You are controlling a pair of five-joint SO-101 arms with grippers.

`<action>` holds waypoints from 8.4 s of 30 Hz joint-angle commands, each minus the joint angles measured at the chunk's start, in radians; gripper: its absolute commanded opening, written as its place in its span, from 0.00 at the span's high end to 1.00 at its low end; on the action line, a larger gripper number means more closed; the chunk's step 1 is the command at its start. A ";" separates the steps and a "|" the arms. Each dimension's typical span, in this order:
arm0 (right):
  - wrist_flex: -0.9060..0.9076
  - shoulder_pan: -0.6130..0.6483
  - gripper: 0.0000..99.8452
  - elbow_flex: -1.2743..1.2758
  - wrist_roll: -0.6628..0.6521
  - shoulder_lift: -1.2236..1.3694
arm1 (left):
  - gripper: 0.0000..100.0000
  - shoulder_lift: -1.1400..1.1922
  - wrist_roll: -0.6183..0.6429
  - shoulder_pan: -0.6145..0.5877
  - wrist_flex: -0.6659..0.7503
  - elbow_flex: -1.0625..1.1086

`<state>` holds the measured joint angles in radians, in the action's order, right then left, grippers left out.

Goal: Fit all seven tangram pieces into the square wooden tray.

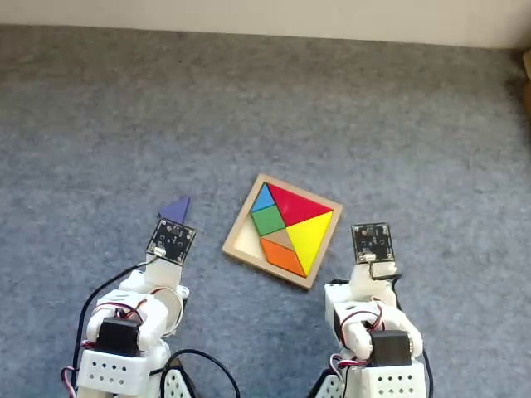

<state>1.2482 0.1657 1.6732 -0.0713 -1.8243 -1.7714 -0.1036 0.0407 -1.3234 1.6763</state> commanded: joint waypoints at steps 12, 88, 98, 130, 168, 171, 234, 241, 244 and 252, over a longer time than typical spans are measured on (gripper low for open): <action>0.010 -0.054 0.99 0.128 0.008 -0.024 | 0.95 -0.054 -0.057 0.010 0.080 -0.131; 0.010 -0.104 0.99 0.127 0.002 -0.024 | 0.78 1.926 -0.064 -0.177 0.331 -1.285; 0.010 -0.104 0.99 0.127 0.002 -0.024 | 0.78 1.931 -0.066 -0.166 0.325 -1.277; 0.010 -0.102 0.99 0.128 0.002 -0.025 | 0.92 1.728 -0.060 -0.074 0.333 -1.142; 0.010 -0.094 0.99 0.130 0.002 -0.025 | 0.92 1.580 0.186 0.309 0.482 -1.041; 0.010 -0.110 0.99 0.130 0.002 -0.025 | 0.92 1.580 0.184 0.311 0.482 -1.041; 0.010 -0.110 0.99 0.130 0.002 -0.025 | 0.96 1.623 0.183 0.239 0.677 -0.975; 0.010 -0.110 0.99 0.130 0.002 -0.025 | 0.96 1.750 0.181 0.288 0.605 -1.076; 0.010 -0.110 0.99 0.130 0.002 -0.025 | 0.96 1.750 0.181 0.291 0.580 -1.084; 0.010 -0.110 0.99 0.130 0.002 -0.025 | 0.97 1.748 0.181 0.308 0.540 -1.082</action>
<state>1.2482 0.0706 1.6732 -0.0713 -1.8243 -0.0161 0.0790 0.3122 -0.7649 0.6437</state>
